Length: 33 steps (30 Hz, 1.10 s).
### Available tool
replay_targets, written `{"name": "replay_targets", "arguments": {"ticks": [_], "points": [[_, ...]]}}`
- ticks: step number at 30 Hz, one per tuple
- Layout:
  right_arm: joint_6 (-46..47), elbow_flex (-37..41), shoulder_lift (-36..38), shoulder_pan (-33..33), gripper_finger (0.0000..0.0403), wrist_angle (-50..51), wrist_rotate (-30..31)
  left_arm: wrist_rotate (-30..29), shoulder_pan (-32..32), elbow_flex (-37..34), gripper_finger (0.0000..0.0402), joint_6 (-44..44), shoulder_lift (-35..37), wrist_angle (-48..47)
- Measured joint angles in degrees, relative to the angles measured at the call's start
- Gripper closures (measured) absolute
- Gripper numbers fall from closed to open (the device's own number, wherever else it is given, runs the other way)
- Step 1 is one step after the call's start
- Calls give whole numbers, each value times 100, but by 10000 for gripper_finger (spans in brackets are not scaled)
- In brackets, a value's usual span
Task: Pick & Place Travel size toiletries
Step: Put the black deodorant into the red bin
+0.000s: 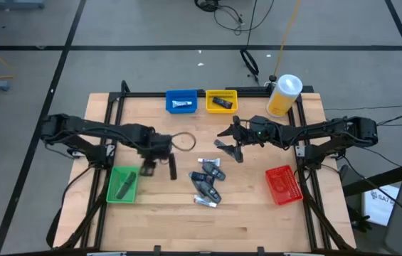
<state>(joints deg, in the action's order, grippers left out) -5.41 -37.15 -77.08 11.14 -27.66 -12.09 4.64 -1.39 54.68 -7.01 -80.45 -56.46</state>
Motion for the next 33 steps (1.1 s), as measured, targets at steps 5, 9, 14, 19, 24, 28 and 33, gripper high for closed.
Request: {"name": "replay_targets", "arguments": {"ticks": [5, 9, 14, 19, 24, 28, 33], "points": [[0, 0, 0, 0, 180, 66, 2, -178, -201, -79, 230, -387, 96, 2851], [65, 0, 0, 0, 181, 137, 3, 3, -357, -86, 242, -683, 56, 4645], [428, -7, 0, 0, 182, 472, 1, 1177, -707, -88, 260, -1013, 166, 5470], [680, -7, 0, 0, 183, 933, 1, 1789, -1227, -340, 282, -931, 552, 5561], [957, -7, 0, -19, 184, 1104, 2, 1785, -1469, -1223, 302, -759, 1381, 6271], [944, -7, 0, -76, 184, 1087, 8, 1259, -1466, -1821, 308, -632, 2140, 6827], [933, -2, 0, -79, 187, 1050, 17, 1128, -1466, -2044, 309, -598, 2637, 6768]]}}
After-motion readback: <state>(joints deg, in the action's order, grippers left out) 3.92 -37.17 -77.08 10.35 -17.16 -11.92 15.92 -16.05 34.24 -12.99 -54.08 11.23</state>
